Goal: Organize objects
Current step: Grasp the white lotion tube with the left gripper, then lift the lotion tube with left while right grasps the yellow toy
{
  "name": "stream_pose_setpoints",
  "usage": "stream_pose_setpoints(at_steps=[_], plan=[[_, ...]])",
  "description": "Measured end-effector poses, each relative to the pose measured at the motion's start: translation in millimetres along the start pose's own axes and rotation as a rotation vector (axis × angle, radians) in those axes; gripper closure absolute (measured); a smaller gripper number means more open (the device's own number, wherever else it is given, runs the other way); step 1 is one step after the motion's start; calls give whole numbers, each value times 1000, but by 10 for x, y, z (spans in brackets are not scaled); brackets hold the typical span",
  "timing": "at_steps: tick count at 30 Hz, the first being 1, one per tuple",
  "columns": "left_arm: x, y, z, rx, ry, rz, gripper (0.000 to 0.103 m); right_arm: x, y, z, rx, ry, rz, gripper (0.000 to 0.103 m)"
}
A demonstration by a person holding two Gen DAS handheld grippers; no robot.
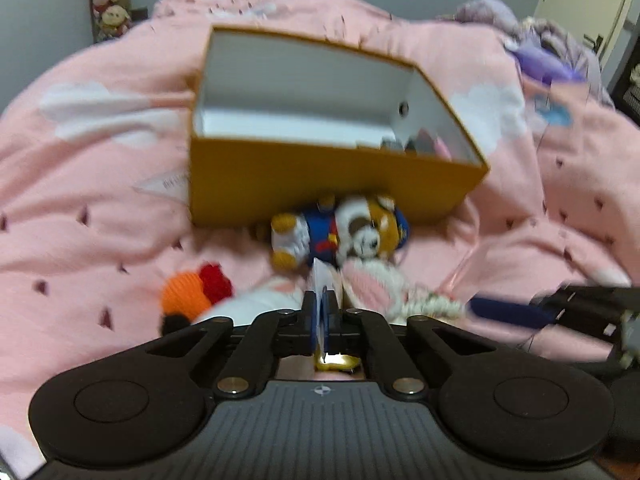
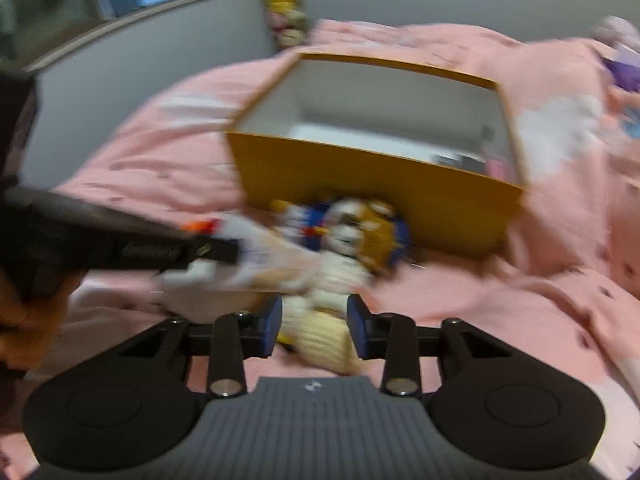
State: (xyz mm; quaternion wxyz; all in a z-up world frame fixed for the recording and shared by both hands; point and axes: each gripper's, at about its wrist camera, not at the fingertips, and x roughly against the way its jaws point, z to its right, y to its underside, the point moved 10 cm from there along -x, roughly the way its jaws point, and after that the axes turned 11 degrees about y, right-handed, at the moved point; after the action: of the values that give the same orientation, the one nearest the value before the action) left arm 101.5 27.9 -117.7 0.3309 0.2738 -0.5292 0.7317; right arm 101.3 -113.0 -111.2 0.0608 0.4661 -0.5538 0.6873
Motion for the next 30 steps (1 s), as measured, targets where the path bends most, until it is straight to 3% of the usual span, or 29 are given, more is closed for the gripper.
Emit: stream_pose_setpoints(at_steps=[5,8,11,12,13,14,17,22,25,26,28,30], plan=[[311,-266,1,-74,-58,91,103,-131,88,-388,123,-102,-62,65],[298,-259,-15,-49,-27,63,103,-356,216,-502,205,-64,-148,65],[218,-151,32,7,55,19,101,-439,254,-542,248,-41,-159,67],[192,-101,44,9,60,5,98,-440,263,-535,256,-37,-158,67],[167,-48,62,11,60,-7,89,-441,270,-530,263,-33,-156,68],[131,-8,78,12,64,-17,81,-449,279,-519,268,-27,-157,71],[0,101,120,26,90,-55,78,-490,277,-426,268,4,-156,89],[-253,159,83,39,71,-84,77,-598,305,-285,230,39,-182,98],[-369,165,49,58,66,-88,79,-598,306,-276,220,30,-179,98],[-392,168,37,55,61,-87,87,-600,304,-288,225,30,-180,97],[-408,170,6,54,49,-85,92,-586,304,-335,248,24,-175,91],[-324,130,-27,59,43,-60,95,-551,318,-416,289,12,-164,77]])
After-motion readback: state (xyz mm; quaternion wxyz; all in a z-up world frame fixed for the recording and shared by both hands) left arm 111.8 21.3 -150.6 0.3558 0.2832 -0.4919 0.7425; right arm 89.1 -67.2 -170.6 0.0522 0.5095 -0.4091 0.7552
